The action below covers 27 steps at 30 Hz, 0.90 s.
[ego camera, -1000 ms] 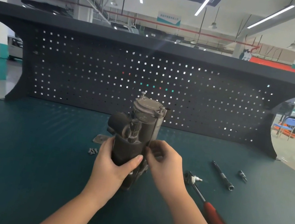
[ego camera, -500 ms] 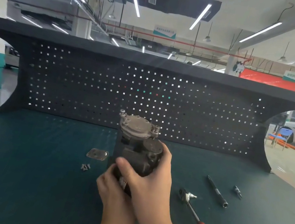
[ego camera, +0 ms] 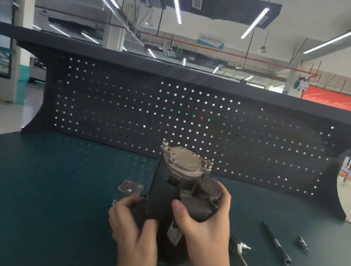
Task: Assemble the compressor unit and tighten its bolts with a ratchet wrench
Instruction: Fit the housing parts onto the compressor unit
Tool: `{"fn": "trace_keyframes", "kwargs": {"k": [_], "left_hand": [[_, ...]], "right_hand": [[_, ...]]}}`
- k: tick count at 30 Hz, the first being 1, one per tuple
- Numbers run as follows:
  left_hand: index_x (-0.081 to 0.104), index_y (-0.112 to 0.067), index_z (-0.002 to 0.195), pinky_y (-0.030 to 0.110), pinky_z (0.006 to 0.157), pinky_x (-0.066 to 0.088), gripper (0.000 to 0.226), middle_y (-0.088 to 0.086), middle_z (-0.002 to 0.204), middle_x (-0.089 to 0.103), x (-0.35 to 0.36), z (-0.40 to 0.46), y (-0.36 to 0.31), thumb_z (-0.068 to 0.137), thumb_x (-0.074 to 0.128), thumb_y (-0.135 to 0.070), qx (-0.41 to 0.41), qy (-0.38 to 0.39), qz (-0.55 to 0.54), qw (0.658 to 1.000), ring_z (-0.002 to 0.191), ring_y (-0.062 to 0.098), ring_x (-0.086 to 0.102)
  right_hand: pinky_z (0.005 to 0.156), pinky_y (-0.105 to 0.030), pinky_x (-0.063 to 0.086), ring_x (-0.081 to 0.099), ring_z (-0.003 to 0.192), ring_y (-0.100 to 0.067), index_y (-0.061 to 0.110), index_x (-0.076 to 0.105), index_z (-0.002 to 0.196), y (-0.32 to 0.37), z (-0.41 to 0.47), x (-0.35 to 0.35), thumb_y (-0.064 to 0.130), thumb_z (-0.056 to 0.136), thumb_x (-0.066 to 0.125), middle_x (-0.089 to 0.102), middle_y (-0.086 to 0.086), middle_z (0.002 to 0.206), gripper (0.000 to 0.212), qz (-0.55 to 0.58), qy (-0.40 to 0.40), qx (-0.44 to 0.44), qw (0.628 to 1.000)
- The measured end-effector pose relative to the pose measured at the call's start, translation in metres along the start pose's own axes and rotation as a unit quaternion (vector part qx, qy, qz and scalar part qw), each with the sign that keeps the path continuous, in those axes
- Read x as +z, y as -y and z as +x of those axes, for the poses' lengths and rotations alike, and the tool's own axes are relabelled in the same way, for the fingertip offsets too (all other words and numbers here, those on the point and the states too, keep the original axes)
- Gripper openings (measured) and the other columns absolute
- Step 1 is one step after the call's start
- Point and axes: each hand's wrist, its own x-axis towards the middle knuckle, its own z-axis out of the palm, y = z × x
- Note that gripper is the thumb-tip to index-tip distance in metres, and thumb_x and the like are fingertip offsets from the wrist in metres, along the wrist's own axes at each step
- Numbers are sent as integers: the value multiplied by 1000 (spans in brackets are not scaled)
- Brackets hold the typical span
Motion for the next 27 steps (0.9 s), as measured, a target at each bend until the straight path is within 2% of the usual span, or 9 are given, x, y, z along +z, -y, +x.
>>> {"fn": "trace_keyframes", "kwargs": {"k": [1,3,5,8,10,13,19,24,27], "left_hand": [[49,-31,93,32,97,36,15,-10,104,45,-3,15,7,78,52,-29,-37,11,5,999,109,18,45],[56,-25,93,24,99,38,22,0,111,54,-11,50,34,96,46,-5,-116,60,32,991,110,17,52],[65,-17,103,22,104,38,28,5,120,64,-23,74,58,101,39,-5,-201,172,-2,964,114,15,57],[71,-9,107,38,110,39,37,7,114,73,-26,80,78,105,36,-20,-300,267,-28,915,118,23,61],[70,-9,114,44,114,34,39,8,117,72,-32,81,82,105,38,-29,-273,279,30,920,121,25,59],[67,-7,120,45,116,31,41,8,120,69,-37,80,73,103,43,-36,-235,280,96,926,125,23,55],[70,-9,115,35,115,34,34,-4,116,72,-42,57,54,102,45,-28,-243,287,62,925,119,11,60],[68,-19,122,31,114,34,32,-12,120,69,-55,30,38,100,48,-31,-223,337,81,911,122,4,57],[78,-21,98,17,95,44,26,-11,99,76,-57,29,21,99,52,-25,-132,326,143,925,104,0,65]], "right_hand": [[78,-10,46,63,98,-1,36,50,112,-2,2,-4,46,48,80,64,11,109,72,-3,6,6,1000],[83,-9,44,58,103,5,40,50,111,-6,8,-13,54,46,77,52,9,120,72,-21,15,19,1000],[81,-3,41,54,99,16,40,50,111,-9,16,-22,57,45,71,42,14,119,71,-33,20,32,999],[82,-11,45,58,95,10,31,48,116,-17,25,-33,50,50,72,53,7,117,73,-18,-3,34,999],[74,-9,48,62,87,7,26,51,114,-27,27,-38,31,68,80,63,0,111,54,-5,-44,28,999],[66,-7,47,65,82,5,17,59,116,-37,31,-43,16,91,62,68,-3,109,25,30,-84,57,994],[69,-7,48,65,92,2,32,56,115,-41,33,-41,40,73,71,71,13,99,45,30,-68,65,995],[77,-17,52,67,101,-12,22,61,119,-35,41,-58,52,69,70,72,5,107,59,69,-41,60,995],[90,-34,49,65,109,-20,22,63,118,-37,41,-70,55,71,71,70,-2,114,58,82,-21,56,995]]}}
